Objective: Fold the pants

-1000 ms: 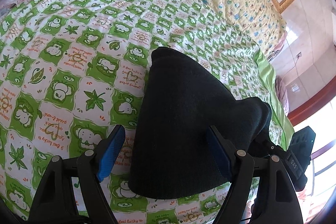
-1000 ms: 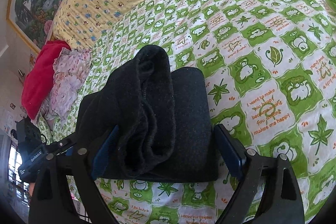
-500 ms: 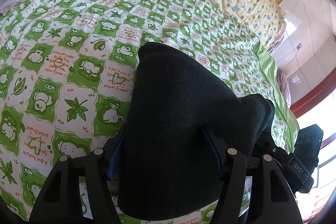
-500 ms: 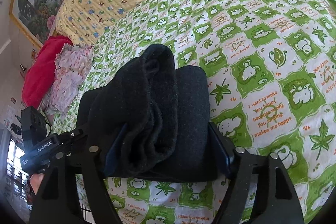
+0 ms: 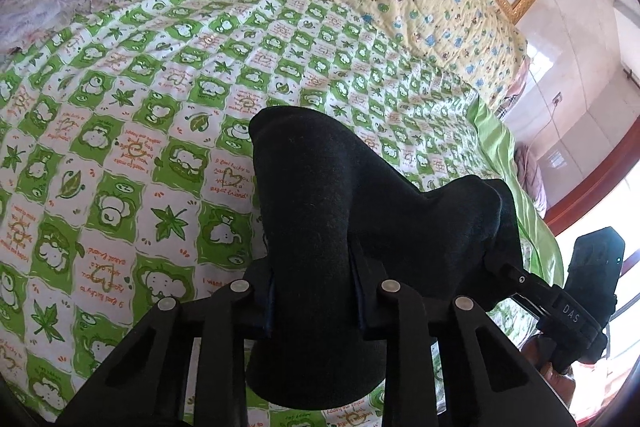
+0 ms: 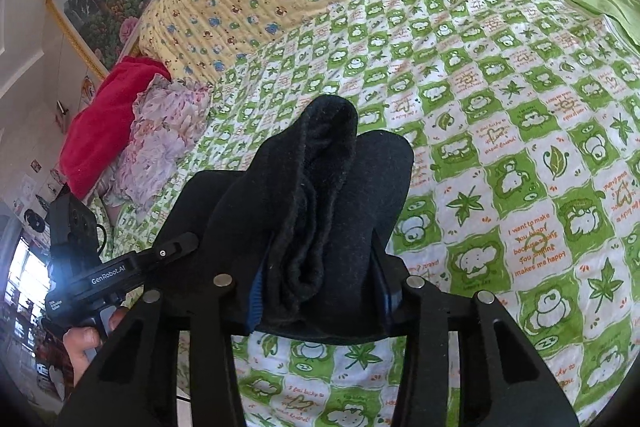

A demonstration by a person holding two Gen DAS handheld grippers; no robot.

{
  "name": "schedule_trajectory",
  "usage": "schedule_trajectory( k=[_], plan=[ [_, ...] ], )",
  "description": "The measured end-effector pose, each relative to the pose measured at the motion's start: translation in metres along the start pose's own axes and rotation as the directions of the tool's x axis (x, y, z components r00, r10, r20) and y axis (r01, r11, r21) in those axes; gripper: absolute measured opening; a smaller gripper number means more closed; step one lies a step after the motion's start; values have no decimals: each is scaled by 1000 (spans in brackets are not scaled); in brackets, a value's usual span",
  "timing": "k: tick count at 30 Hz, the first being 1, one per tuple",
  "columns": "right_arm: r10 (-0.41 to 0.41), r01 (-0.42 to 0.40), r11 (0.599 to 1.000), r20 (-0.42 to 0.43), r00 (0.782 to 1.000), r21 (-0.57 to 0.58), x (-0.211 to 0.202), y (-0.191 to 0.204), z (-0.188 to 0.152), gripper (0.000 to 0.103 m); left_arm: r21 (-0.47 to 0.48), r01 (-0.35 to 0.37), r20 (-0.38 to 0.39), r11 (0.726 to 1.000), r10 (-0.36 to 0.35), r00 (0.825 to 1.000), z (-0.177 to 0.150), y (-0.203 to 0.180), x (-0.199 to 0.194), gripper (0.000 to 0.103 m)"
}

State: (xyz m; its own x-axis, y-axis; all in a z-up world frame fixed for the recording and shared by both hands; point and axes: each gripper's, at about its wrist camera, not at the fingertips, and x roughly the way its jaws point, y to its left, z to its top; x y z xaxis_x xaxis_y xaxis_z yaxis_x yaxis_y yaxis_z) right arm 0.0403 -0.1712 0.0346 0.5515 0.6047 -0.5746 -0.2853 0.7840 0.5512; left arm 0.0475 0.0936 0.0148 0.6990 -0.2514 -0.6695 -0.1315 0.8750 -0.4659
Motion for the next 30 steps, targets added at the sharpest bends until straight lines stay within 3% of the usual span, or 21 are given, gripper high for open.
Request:
schedule_trajectory(
  k=[7,14,30],
  plan=[
    [90,-90,995,-13,996,-39,15,31,12,44,-14,-56,104,998,57,993,11,21,-47,28],
    [147,-153,981,-52,988,-123,50,77,22,44,-58,-124,160,991,131,978,24,56,-80,28],
    [214,-242,945,-144,966,-221,138,143,57,44,-131,-258,215,957,281,935,66,121,-95,28]
  ],
)
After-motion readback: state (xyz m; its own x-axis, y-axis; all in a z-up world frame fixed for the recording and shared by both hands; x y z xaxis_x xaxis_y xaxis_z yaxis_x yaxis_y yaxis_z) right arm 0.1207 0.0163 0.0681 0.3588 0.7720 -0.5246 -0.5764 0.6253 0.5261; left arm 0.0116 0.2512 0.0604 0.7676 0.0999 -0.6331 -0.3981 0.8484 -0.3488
